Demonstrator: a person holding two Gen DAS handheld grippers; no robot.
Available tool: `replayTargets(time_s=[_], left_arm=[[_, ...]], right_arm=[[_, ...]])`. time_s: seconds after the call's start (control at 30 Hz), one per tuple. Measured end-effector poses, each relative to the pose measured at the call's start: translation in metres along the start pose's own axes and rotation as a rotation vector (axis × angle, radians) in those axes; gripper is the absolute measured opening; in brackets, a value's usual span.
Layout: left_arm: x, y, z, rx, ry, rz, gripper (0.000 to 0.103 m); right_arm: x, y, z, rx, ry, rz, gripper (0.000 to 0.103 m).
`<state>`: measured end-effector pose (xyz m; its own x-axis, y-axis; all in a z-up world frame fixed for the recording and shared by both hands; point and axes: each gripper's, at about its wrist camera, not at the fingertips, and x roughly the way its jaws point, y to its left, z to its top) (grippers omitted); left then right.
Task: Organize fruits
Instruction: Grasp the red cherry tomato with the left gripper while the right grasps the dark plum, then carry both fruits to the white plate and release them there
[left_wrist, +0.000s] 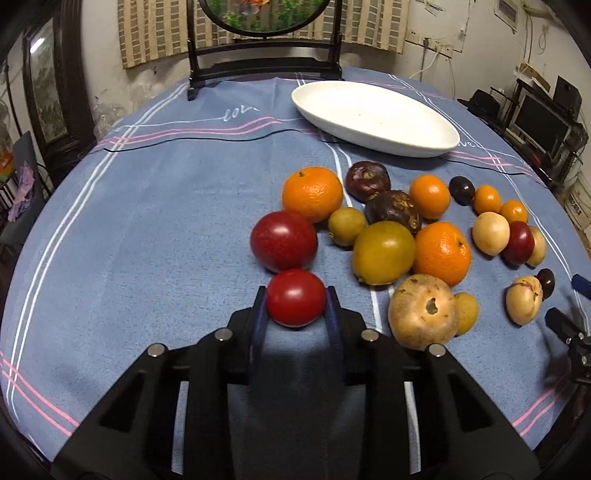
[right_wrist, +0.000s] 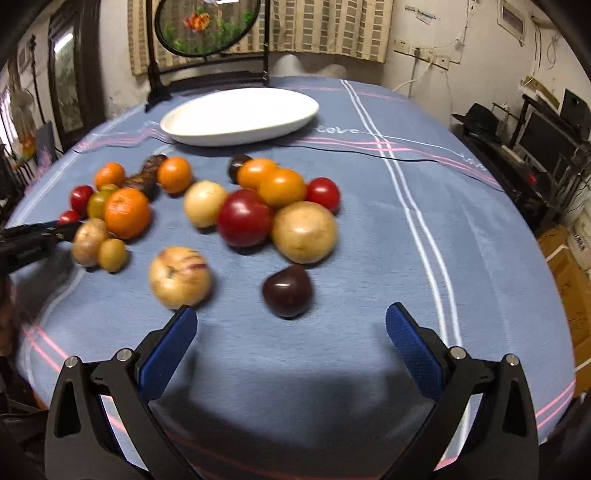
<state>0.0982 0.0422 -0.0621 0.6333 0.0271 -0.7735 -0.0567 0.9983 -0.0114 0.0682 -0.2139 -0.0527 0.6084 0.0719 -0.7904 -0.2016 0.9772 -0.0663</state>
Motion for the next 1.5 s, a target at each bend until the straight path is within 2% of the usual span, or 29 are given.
replayTargets(time_s=[0.1, 0.17, 0.33, 0.37, 0.53, 0.6, 0.8, 1.0, 1.1, 1.17, 1.3, 1.37, 1.43, 1.5], left_arm=[[-0.003, -0.002, -0.003, 0.010, -0.017, 0.013, 0.030], [-0.002, -0.002, -0.003, 0.012, -0.011, 0.010, 0.030], [-0.003, -0.001, -0.006, 0.012, -0.005, -0.002, 0.030], [-0.002, 0.000, -0.005, 0.009, 0.003, -0.012, 0.030], [0.001, 0.005, -0.005, -0.005, 0.018, -0.033, 0.030], [0.001, 0.005, -0.006, -0.004, 0.018, -0.035, 0.030], [0.001, 0.003, -0.005, -0.001, 0.019, -0.044, 0.030], [-0.014, 0.002, -0.004, 0.016, -0.047, -0.054, 0.030], [-0.023, 0.002, 0.004, 0.030, -0.069, -0.057, 0.030], [-0.030, 0.001, 0.016, 0.041, -0.090, -0.064, 0.030], [-0.038, -0.015, 0.067, 0.102, -0.160, -0.090, 0.031], [-0.028, -0.026, 0.092, 0.131, -0.178, -0.088, 0.031], [-0.001, -0.037, 0.119, 0.131, -0.131, -0.091, 0.031], [0.029, -0.039, 0.141, 0.081, -0.058, -0.100, 0.031]], right_arm=[[-0.002, 0.001, 0.001, -0.066, -0.003, -0.030, 0.099], [0.005, -0.001, 0.002, -0.065, 0.021, -0.030, 0.084], [0.024, -0.008, 0.010, -0.017, 0.063, 0.019, 0.071], [0.026, -0.009, 0.013, -0.010, 0.065, 0.035, 0.062], [0.029, 0.001, 0.022, -0.026, 0.065, 0.063, 0.033], [0.027, 0.006, 0.021, -0.037, 0.061, 0.052, 0.033], [0.014, -0.002, 0.017, -0.002, 0.039, 0.093, 0.033], [-0.012, -0.007, 0.027, 0.001, -0.045, 0.129, 0.033], [-0.023, -0.001, 0.047, -0.029, -0.095, 0.150, 0.033], [-0.025, 0.005, 0.063, -0.054, -0.120, 0.163, 0.033], [-0.016, 0.018, 0.113, -0.081, -0.163, 0.199, 0.033], [-0.003, 0.024, 0.136, -0.072, -0.159, 0.219, 0.033], [0.023, 0.030, 0.160, -0.052, -0.132, 0.267, 0.033], [0.051, 0.033, 0.177, -0.030, -0.076, 0.261, 0.033]])
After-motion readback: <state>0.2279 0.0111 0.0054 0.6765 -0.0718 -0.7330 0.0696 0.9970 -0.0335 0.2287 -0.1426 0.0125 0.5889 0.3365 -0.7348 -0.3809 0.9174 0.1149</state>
